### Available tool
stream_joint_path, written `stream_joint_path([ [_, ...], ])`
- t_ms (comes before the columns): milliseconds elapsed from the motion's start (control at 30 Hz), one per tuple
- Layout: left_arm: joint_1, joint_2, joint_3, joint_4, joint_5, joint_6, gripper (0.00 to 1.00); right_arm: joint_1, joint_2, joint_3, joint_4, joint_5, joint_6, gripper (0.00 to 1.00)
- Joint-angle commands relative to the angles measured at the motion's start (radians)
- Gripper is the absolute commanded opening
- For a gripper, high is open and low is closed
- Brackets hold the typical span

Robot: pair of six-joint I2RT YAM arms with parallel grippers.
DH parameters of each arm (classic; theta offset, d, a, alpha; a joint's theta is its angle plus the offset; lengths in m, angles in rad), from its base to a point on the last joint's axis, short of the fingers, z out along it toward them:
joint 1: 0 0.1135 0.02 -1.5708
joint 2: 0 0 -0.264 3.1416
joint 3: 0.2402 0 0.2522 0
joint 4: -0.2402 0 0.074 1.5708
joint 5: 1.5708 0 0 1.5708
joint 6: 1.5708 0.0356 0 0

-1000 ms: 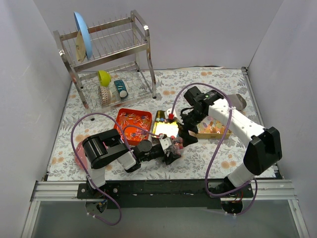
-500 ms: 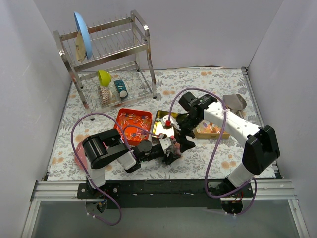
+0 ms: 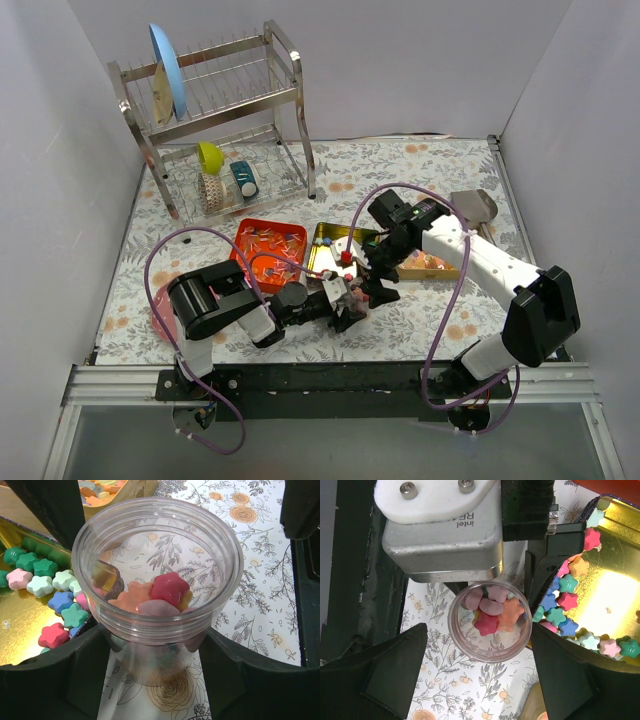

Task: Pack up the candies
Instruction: Screw the bottle lid onto the packing bottle, then place the packing bottle at the center of the board.

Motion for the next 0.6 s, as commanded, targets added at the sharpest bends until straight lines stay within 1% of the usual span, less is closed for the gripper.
stream_joint_path([
  [0,0.015,0.06,-0.035,-0.27,-0.06,-0.013,0.0,0.002,-0.025,-0.026,-0.098,-0.019,0.034,0.9],
  [433,0.015,0.063,-0.035,-0.261,-0.053,-0.013,0.0,0.003,-0.042,-0.09,-0.072,0.002,0.07,0.9],
  [567,0.015,0.063,-0.037,-0.259,-0.055,-0.013,0.0,0.003,-0.068,-0.111,-0.089,0.008,0.073,0.91],
])
